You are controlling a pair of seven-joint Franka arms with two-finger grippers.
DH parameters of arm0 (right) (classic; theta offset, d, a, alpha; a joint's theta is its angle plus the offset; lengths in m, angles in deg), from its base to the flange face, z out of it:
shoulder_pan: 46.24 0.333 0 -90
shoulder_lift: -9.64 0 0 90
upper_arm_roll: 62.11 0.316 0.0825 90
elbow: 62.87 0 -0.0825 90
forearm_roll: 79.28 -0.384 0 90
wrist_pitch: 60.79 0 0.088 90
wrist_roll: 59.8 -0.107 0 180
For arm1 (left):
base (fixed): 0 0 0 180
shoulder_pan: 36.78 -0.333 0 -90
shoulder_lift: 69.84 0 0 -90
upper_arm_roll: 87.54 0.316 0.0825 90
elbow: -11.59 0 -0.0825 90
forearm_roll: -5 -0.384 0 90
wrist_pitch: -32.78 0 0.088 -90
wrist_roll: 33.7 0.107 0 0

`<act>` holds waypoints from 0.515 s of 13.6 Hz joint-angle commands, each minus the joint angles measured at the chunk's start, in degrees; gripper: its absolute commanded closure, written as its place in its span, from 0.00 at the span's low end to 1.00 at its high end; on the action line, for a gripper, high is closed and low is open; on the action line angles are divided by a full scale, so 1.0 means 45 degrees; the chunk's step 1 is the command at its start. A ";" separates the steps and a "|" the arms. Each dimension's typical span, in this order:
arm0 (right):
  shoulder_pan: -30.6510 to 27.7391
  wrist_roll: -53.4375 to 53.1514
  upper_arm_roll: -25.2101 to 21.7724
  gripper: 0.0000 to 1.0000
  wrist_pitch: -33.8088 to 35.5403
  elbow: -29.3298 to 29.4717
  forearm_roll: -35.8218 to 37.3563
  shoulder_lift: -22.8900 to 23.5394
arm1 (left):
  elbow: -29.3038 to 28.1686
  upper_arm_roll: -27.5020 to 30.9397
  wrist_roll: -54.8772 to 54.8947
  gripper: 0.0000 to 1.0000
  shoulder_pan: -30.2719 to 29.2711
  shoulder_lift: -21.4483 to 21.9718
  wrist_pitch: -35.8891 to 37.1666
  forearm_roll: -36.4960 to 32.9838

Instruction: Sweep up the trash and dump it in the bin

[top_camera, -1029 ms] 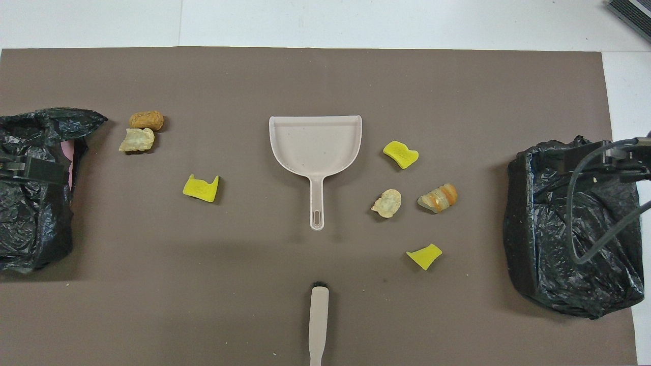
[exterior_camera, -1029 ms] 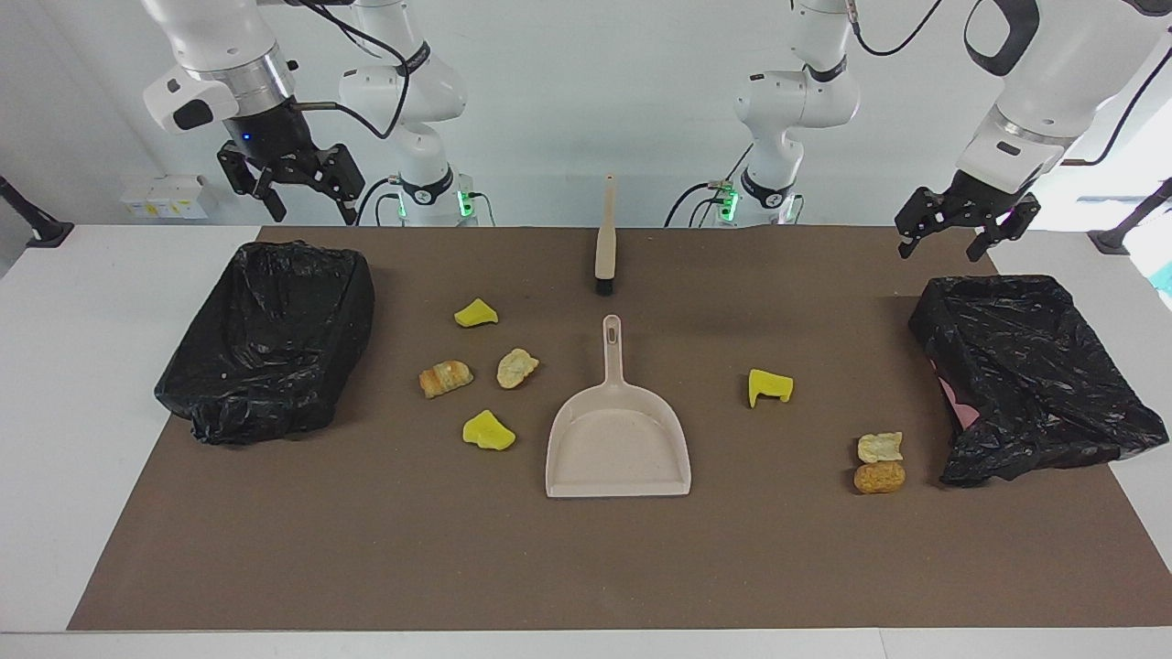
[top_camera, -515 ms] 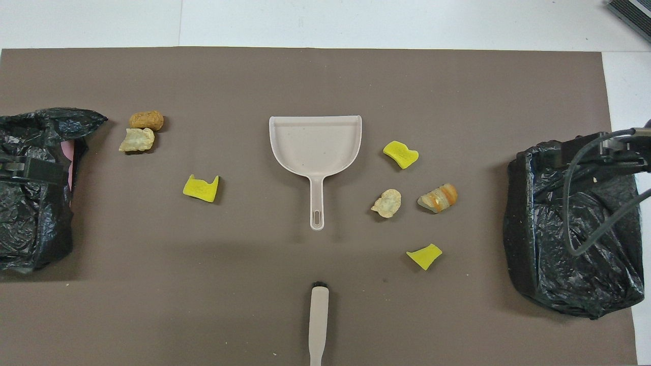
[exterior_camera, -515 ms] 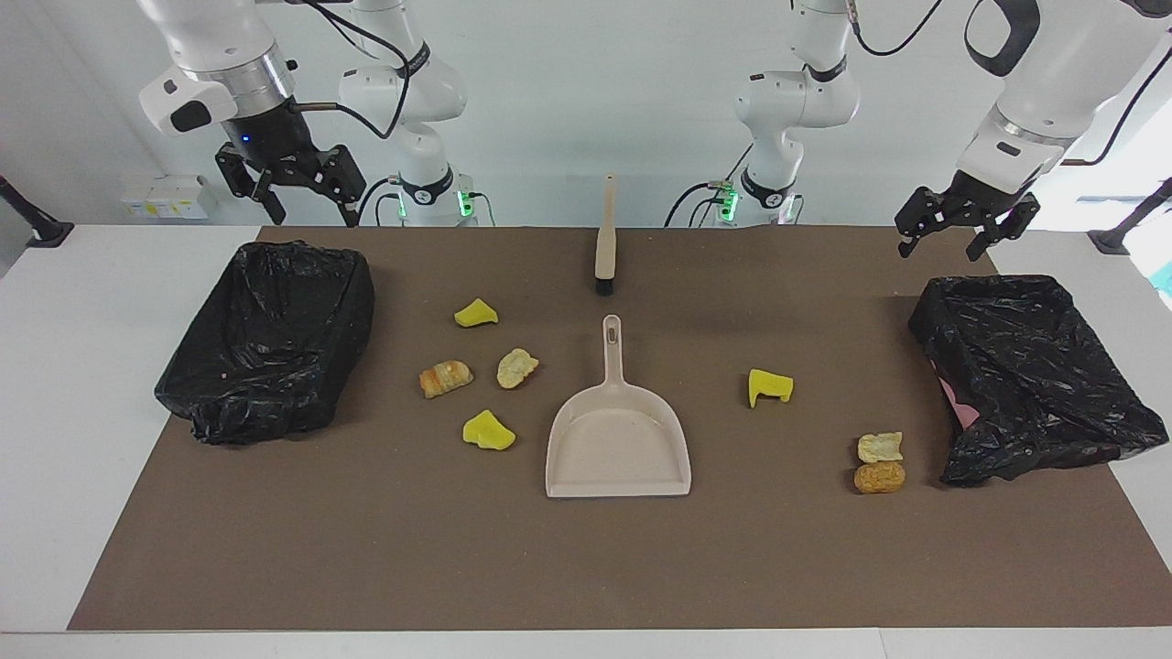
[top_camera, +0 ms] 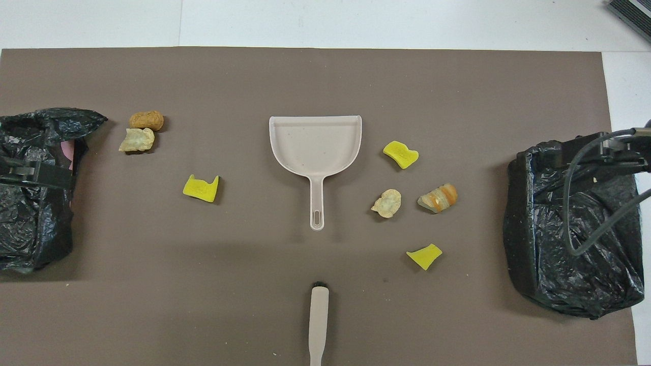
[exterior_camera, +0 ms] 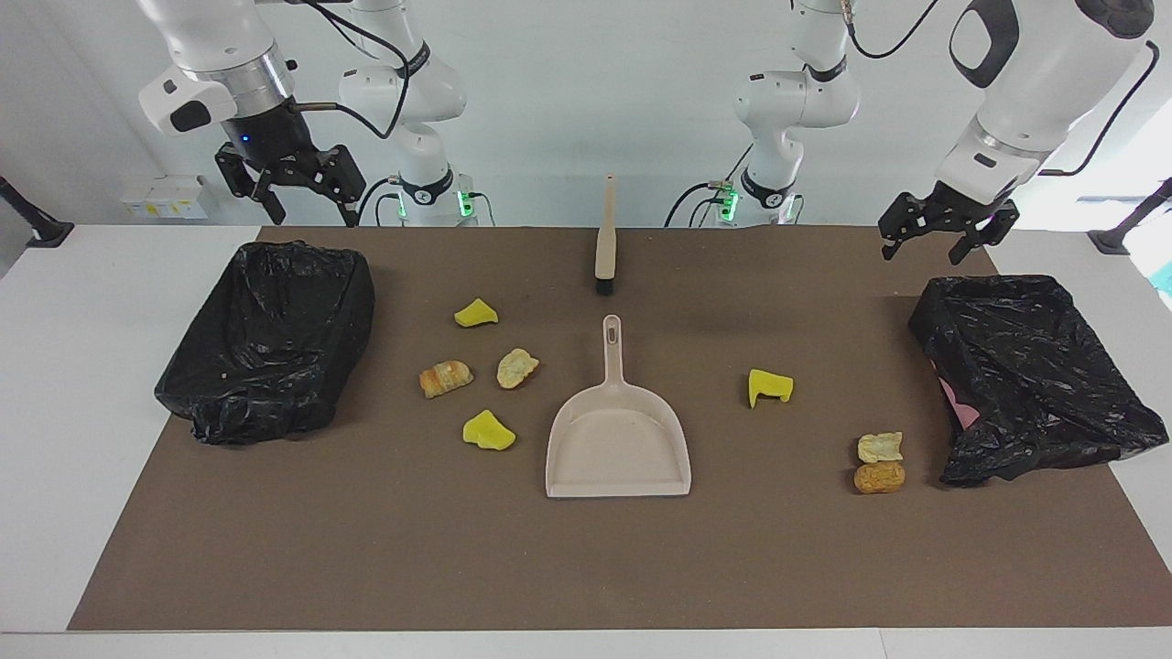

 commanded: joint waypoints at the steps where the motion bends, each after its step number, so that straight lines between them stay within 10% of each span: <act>1: -0.0079 0.0294 0.0046 0.00 -0.0027 0.0124 -0.0168 0.0073 | -0.2170 0.0146 -0.1047 0.00 0.1241 0.1139 -0.1395 0.0130; 7: -0.0137 0.0353 0.0027 0.00 -0.0008 0.0124 -0.0188 0.0073 | -0.4224 0.0146 -0.4228 0.00 0.4578 0.1844 -0.2375 0.0150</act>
